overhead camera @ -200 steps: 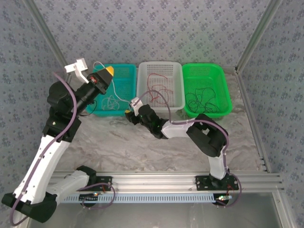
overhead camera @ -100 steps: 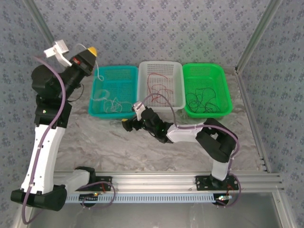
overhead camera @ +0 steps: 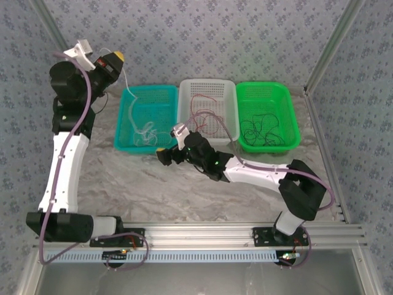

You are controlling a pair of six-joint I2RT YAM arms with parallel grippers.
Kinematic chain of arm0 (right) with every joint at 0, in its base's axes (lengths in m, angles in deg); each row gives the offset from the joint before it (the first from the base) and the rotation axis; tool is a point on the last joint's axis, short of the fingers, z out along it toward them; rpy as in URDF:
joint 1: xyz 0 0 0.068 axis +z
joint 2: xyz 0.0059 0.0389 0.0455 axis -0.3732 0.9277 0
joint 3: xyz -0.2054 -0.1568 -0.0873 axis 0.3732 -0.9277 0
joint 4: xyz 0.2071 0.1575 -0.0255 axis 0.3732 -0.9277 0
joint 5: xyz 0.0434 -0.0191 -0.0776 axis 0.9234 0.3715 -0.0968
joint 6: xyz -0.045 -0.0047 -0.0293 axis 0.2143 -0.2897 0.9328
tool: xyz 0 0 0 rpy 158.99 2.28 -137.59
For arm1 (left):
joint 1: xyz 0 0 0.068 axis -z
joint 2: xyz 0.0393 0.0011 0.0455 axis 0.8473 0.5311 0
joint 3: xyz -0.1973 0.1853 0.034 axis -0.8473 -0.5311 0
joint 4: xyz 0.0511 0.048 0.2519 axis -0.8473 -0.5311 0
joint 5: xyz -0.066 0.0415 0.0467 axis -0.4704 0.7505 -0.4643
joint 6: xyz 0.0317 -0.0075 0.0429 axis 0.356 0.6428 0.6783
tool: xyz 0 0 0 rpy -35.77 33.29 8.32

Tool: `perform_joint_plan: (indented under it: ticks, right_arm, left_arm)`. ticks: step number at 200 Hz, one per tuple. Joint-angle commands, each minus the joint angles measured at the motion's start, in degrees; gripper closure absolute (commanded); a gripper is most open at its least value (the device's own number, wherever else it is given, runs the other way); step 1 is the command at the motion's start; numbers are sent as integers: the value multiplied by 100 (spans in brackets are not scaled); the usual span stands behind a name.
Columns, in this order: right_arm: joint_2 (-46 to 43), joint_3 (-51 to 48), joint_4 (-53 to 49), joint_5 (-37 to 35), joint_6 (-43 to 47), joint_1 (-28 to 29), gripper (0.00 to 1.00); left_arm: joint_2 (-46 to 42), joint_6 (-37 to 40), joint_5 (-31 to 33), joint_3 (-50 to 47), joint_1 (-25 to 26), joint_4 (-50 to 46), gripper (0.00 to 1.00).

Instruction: Untangle the cables

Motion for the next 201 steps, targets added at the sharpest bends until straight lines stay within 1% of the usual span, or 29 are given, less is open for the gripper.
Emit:
perform_joint_plan:
  ticks: [1, 33, 77, 116, 157, 174, 182, 201]
  right_arm:
    - [-421, -307, -337, -61, -123, 42, 0]
    - [-979, -785, -637, -327, -131, 147, 0]
    - [-1789, -1517, -922, -930, -325, 173, 0]
    - [-2506, -1986, -1332, -1344, -465, 122, 0]
    - [-3187, -2304, -1871, -1650, -572, 9, 0]
    - [-3444, -2428, -2100, -1751, -640, -56, 0]
    - [-3555, -2476, -2218, -1768, -654, -104, 0]
    - [-3809, -2503, -2615, -1871, -663, -209, 0]
  left_arm:
    - [115, 213, -123, -122, -28, 302, 100]
    - [471, 157, -102, -553, -29, 619, 100]
    - [1044, -55, -245, -1051, -25, 1001, 100]
    - [1489, 92, -295, -1283, -31, 907, 100]
    - [1913, 491, -99, -1315, -23, 368, 100]
    - [2089, 706, -93, -1321, 9, 182, 86]
    - [2167, 797, -71, -1329, 39, 117, 77]
    - [2318, 915, 64, -1319, 114, -67, 51]
